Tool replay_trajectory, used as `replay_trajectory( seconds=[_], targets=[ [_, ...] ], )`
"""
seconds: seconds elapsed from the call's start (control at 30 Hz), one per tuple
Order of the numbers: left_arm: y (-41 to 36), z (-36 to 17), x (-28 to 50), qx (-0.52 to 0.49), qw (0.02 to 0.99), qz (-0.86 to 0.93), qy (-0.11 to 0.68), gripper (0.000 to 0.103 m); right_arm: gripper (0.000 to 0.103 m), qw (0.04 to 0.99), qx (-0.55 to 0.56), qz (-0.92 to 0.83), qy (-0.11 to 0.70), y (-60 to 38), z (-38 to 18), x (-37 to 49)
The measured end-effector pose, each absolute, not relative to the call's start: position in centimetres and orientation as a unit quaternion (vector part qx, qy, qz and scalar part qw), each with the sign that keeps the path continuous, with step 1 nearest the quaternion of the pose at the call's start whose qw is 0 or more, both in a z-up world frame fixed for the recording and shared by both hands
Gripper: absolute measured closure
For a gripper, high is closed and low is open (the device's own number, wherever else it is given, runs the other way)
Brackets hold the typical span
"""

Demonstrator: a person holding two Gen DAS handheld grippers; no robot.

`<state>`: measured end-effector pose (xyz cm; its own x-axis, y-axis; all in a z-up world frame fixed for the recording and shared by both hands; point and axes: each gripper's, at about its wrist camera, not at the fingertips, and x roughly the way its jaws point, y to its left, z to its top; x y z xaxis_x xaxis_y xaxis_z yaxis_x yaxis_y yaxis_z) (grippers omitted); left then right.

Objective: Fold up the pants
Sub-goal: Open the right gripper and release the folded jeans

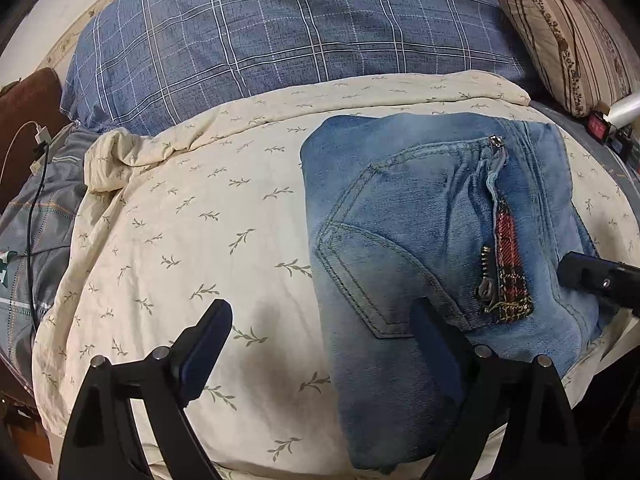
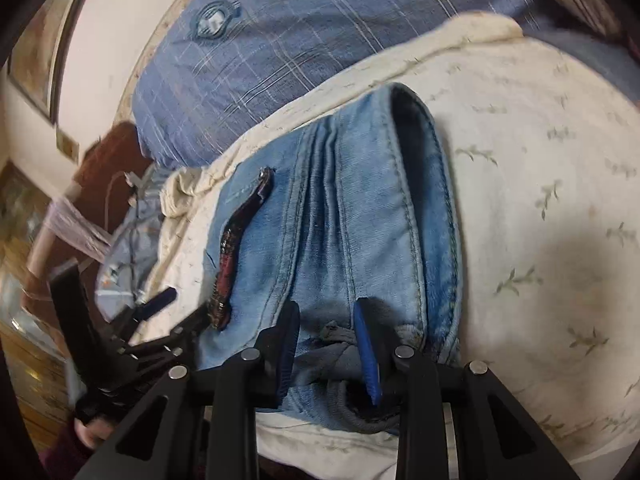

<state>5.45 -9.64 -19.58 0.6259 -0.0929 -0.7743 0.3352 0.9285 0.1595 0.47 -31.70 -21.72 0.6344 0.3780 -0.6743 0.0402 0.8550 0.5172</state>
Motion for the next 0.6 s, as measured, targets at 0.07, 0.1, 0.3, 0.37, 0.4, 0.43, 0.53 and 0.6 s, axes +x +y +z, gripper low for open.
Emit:
replay_trajectory(
  seconds=[0.07, 0.1, 0.3, 0.37, 0.4, 0.43, 0.53, 0.6],
  targets=[
    [-9.6, -18.9, 5.2, 0.15, 0.893, -0.117, 0.409, 0.012, 0.07, 0.875, 0.234, 0.092, 0.414, -31.3, -21.4, 0.4],
    [-9.5, -18.6, 5.0, 0.15, 0.894, -0.116, 0.406, 0.012, 0.071, 0.876, 0.232, 0.088, 0.413, -31.1, -21.1, 0.4],
    [-8.3, -14.9, 3.8, 0.132, 0.917, -0.103, 0.362, 0.012, 0.069, 0.907, 0.238, 0.094, 0.335, -31.2, -17.8, -1.5],
    [-7.9, -13.5, 3.5, 0.127, 0.924, -0.099, 0.346, 0.012, 0.045, 0.925, 0.225, 0.087, 0.294, -31.1, -16.5, -2.7],
    [-7.8, -12.8, 3.3, 0.124, 0.928, -0.098, 0.337, 0.012, 0.029, 0.934, 0.221, 0.076, 0.271, -31.0, -15.9, -3.3],
    [-7.6, -12.1, 3.1, 0.12, 0.931, -0.098, 0.33, 0.012, 0.029, 0.94, 0.219, 0.073, 0.252, -31.0, -15.4, -3.9],
    [-7.2, -10.6, 2.7, 0.112, 0.936, -0.098, 0.319, 0.012, 0.029, 0.951, 0.215, 0.075, 0.212, -31.3, -14.3, -5.1],
    [-7.0, -9.8, 2.4, 0.108, 0.938, -0.097, 0.315, 0.012, 0.029, 0.951, 0.218, 0.074, 0.206, -31.5, -14.0, -5.1]
  ],
)
